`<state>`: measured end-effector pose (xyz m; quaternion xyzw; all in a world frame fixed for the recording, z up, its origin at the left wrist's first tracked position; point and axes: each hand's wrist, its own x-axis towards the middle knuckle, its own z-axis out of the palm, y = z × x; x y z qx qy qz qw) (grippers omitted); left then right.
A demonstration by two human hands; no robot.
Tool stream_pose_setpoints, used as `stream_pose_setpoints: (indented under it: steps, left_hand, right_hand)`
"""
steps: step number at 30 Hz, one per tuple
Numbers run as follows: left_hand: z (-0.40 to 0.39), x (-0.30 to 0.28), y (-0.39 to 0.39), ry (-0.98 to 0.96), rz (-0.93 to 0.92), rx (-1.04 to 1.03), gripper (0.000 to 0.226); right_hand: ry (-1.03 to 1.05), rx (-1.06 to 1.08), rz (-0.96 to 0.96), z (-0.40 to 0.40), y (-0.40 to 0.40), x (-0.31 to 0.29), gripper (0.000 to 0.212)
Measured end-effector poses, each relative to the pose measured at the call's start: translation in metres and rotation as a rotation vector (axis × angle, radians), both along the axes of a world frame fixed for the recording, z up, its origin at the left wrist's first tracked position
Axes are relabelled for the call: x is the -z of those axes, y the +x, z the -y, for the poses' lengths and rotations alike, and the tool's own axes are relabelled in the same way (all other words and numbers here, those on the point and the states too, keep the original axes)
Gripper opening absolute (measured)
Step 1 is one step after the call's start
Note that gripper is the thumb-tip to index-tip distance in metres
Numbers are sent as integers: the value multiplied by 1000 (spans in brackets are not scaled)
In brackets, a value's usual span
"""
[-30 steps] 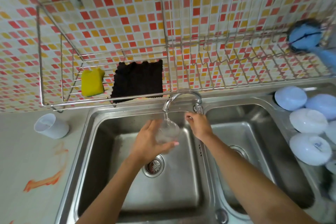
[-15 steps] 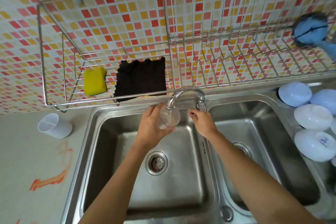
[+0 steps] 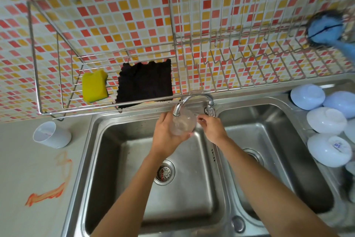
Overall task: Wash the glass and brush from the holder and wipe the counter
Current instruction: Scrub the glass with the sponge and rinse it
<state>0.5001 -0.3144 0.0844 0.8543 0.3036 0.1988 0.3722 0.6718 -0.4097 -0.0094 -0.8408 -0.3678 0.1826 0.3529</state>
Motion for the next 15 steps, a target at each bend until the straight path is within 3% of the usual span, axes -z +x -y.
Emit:
stream_pose_setpoints:
  steps: [7, 13, 15]
  left_hand:
    - [-1, 10, -21, 0, -79, 44, 88]
    - [-1, 10, -17, -34, -67, 71, 75]
    - [-2, 9, -18, -36, -67, 57, 80]
  right_hand:
    - [20, 12, 36, 0, -2, 2, 15]
    - [94, 56, 11, 8, 1, -7, 16]
    - [107, 76, 42, 10, 3, -9, 18]
